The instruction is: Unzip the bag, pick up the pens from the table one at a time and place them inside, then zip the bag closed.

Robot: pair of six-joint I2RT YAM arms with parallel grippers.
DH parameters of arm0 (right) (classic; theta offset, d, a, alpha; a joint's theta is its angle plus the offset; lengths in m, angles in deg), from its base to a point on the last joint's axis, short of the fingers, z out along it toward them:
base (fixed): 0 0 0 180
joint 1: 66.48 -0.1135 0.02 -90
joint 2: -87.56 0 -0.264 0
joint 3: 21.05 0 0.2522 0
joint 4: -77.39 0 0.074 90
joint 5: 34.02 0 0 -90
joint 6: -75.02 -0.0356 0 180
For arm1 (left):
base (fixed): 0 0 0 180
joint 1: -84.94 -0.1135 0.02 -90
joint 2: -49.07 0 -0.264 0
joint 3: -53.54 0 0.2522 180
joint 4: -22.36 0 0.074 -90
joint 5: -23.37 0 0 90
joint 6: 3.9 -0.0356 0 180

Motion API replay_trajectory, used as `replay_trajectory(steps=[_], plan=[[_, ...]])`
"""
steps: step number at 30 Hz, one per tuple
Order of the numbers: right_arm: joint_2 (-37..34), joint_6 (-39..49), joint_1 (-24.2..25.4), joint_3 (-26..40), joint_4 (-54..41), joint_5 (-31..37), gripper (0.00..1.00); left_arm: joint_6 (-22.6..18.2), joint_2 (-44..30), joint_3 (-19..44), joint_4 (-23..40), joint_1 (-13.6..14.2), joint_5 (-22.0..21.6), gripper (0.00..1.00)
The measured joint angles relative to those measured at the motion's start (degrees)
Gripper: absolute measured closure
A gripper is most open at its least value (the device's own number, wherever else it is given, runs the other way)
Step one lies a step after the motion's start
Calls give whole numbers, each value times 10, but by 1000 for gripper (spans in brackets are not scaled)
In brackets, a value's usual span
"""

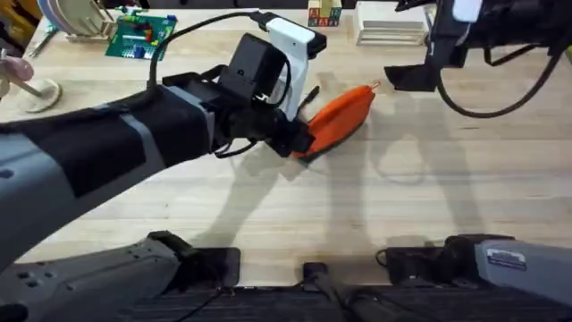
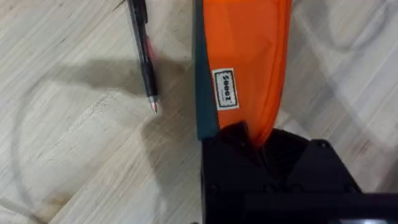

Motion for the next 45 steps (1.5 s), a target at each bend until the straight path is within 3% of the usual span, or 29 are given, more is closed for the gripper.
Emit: replay_trajectory(steps=[20,43,45], plan=[[-7,58,0,0,-103,-20,4,0,0,0,0,0,0,958],[-106,82,-8,0,-73,-30,6,0,0,0,0,0,0,958],[-110,83,-11,0,-70,-30,44,0,0,0,0,0,0,958]])
